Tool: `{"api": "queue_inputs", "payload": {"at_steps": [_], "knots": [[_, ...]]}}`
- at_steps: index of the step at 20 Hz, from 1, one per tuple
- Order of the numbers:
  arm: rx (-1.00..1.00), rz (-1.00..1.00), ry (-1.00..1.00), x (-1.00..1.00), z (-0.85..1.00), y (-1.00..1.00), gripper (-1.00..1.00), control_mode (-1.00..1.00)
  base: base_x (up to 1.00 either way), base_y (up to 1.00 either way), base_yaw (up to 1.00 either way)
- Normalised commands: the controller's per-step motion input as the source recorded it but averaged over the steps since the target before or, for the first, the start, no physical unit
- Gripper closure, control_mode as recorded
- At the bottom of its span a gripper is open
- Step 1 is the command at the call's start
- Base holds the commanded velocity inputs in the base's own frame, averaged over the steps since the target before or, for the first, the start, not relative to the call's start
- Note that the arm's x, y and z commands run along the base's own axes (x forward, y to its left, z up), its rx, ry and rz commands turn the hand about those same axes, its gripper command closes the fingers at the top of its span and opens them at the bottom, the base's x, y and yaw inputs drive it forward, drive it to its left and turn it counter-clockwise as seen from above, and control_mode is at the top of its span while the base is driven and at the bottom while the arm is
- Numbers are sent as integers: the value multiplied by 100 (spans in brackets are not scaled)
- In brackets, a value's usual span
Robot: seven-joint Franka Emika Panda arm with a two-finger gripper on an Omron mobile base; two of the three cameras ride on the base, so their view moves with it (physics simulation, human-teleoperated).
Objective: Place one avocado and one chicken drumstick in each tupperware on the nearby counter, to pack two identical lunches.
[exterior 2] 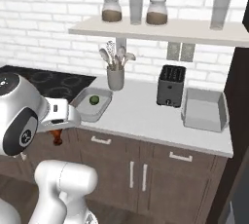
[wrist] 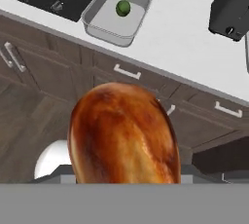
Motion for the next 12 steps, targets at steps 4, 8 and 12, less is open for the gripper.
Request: {"api": "queue_inputs", "payload": {"at_steps": [4,8,12], "knots": [[0,0,0,0,0,0,100,100,84,39,-57],[0,0,0,0,0,0,100,100,53,70,-37],[0,0,0,0,0,0,100,100,16,66,-20]]}}
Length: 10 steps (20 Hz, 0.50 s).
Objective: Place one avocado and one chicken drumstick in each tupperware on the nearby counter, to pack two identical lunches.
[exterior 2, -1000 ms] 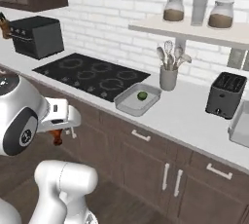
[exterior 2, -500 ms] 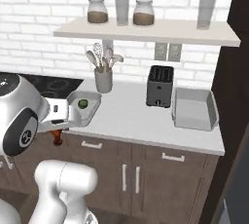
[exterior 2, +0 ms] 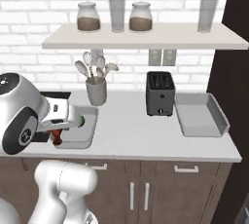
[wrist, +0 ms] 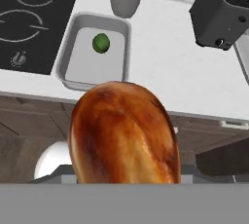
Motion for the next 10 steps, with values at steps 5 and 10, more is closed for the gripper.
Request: {"api": "queue_inputs", "payload": {"at_steps": [5,10], "knots": [[0,0,0,0,0,0,100,100,11,57,-6],[0,0,0,0,0,0,100,100,35,50,-1]]}}
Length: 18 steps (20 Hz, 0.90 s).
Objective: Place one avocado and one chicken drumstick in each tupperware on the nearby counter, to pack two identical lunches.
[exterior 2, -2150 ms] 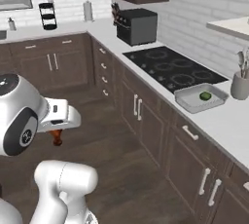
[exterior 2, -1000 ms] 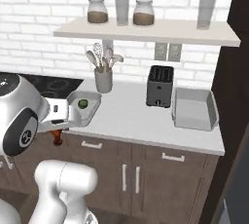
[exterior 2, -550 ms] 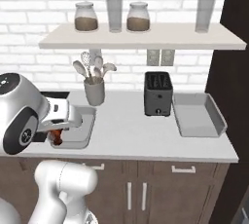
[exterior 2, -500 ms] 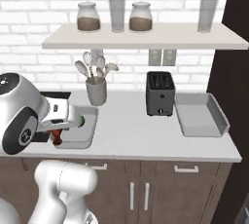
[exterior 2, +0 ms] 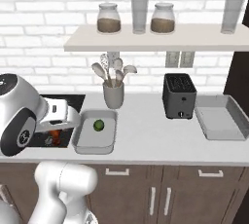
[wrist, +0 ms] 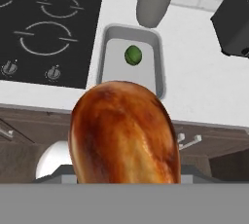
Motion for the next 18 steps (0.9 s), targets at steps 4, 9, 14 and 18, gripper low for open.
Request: {"api": "queue_inputs", "payload": {"at_steps": [4,9,14,18], "knots": [[0,0,0,0,0,0,100,100,49,45,0],[0,0,0,0,0,0,100,100,57,38,0],[0,0,0,8,-4,0,100,-100,27,0,0],[0,0,1,67,-44,0,100,-100,0,0,0]]}}
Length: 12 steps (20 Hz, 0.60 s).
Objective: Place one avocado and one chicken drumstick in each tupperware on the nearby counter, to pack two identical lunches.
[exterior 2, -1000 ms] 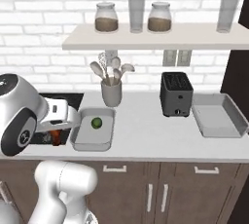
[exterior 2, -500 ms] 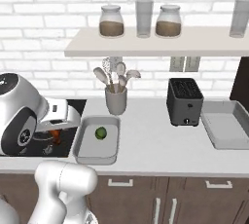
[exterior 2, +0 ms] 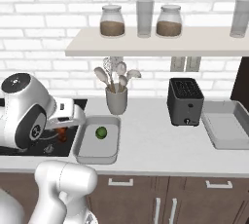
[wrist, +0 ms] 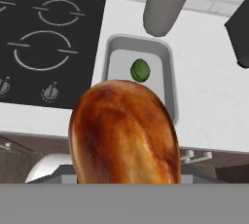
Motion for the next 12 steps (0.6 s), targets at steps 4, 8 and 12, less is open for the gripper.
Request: {"api": "queue_inputs", "payload": {"at_steps": [4,8,12], "knots": [[0,0,0,85,-47,0,100,-100,0,0,0],[1,0,4,79,-64,0,100,-100,0,0,0],[10,-2,7,50,-75,-2,100,-100,0,0,0]]}}
